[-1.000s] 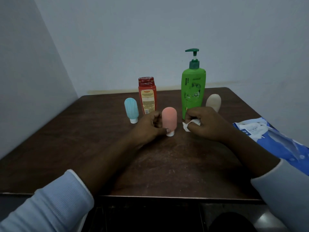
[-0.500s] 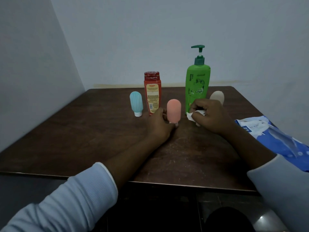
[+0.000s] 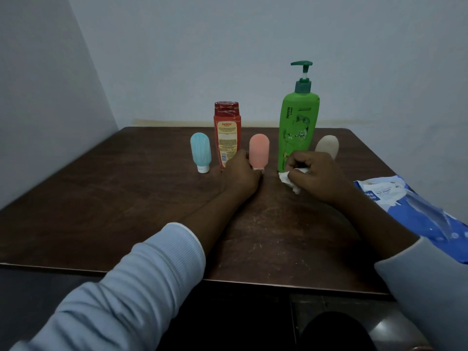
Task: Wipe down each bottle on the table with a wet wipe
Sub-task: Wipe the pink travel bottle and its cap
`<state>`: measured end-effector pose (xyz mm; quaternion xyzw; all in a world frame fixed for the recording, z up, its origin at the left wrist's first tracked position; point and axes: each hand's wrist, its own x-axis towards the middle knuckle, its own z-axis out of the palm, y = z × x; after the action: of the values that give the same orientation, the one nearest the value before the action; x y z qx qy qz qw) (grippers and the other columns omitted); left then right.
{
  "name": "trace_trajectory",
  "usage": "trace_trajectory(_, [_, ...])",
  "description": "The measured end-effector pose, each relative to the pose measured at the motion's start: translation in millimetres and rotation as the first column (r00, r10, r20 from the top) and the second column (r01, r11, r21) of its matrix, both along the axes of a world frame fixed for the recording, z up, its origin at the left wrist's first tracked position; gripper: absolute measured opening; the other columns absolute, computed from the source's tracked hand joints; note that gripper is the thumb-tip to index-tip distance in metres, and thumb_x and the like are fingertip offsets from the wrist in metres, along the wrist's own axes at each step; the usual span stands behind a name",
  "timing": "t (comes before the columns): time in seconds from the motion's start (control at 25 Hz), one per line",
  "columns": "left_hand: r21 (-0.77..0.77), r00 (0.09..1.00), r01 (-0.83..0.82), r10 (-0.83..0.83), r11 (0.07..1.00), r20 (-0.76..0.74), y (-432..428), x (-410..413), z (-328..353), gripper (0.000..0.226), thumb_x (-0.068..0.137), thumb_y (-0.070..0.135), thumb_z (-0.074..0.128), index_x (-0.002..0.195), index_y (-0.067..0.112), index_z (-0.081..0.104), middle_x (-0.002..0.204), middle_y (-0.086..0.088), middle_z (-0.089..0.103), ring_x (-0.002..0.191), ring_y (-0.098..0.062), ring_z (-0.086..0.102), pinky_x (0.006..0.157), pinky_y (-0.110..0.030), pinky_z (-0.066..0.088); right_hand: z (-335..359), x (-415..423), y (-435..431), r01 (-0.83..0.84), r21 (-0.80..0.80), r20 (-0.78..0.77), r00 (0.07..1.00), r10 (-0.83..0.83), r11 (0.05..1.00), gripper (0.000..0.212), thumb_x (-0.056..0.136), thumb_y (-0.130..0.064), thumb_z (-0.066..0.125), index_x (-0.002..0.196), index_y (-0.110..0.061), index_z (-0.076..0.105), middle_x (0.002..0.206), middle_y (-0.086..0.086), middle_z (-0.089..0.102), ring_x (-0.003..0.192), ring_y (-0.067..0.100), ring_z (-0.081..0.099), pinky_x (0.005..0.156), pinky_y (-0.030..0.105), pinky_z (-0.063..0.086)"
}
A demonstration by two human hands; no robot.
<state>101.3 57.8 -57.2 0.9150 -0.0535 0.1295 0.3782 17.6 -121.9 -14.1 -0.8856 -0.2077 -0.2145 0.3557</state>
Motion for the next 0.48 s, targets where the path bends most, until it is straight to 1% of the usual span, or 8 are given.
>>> trace_trajectory(0.12, [-0.002, 1.0, 0.007, -0.007, 1.0, 0.001, -1.4, 5.0, -1.1, 0.046, 0.088, 0.033, 0.08, 0.125, 0.02, 0.056, 0.127, -0.004, 0.069, 0.114, -0.024, 0.066, 0.091, -0.044, 0.058, -1.2, 0.3, 1.3, -0.014, -0.008, -0.04, 0.999, 0.014, 1.0, 0.014, 0.082, -0.002, 0.058, 0.075, -0.013, 0.063, 0.06, 0.001, 0.068, 0.055, 0.009, 0.067, 0.058, 0.02, 0.052])
trace_trajectory(0.24, [-0.005, 1.0, 0.01, -0.01, 1.0, 0.013, -1.6, 5.9, -2.4, 0.045, 0.088, 0.031, 0.08, 0.124, 0.019, 0.056, 0.129, -0.005, 0.069, 0.117, -0.026, 0.066, 0.093, -0.046, 0.058, -3.6, 2.8, 1.5, -0.007, -0.041, -0.031, 1.0, 0.006, 0.999, 0.014, 0.082, -0.004, 0.059, 0.075, -0.015, 0.064, 0.063, -0.002, 0.068, 0.059, 0.009, 0.066, 0.06, 0.026, 0.054])
trace_trajectory(0.32, [0.006, 1.0, 0.007, -0.007, 1.0, 0.024, -1.3, 5.9, -3.1, 0.044, 0.088, 0.032, 0.08, 0.124, 0.019, 0.057, 0.129, -0.005, 0.07, 0.117, -0.026, 0.066, 0.092, -0.045, 0.058, -5.0, 4.9, 0.7, 0.001, -0.069, -0.025, 1.0, -0.003, 0.998, 0.014, 0.082, -0.006, 0.06, 0.075, -0.016, 0.065, 0.065, -0.005, 0.067, 0.063, 0.008, 0.065, 0.06, 0.027, 0.052])
trace_trajectory(0.48, [0.047, 1.0, -0.001, 0.0, 0.999, 0.011, -1.1, 5.0, -3.9, 0.042, 0.09, 0.032, 0.078, 0.125, 0.017, 0.06, 0.127, -0.006, 0.07, 0.114, -0.025, 0.067, 0.091, -0.043, 0.059, -6.1, 5.3, 0.5, 0.004, -0.082, -0.065, 0.998, -0.009, 0.997, 0.013, 0.082, -0.008, 0.061, 0.076, -0.019, 0.066, 0.068, -0.007, 0.067, 0.066, 0.005, 0.063, 0.059, 0.017, 0.047])
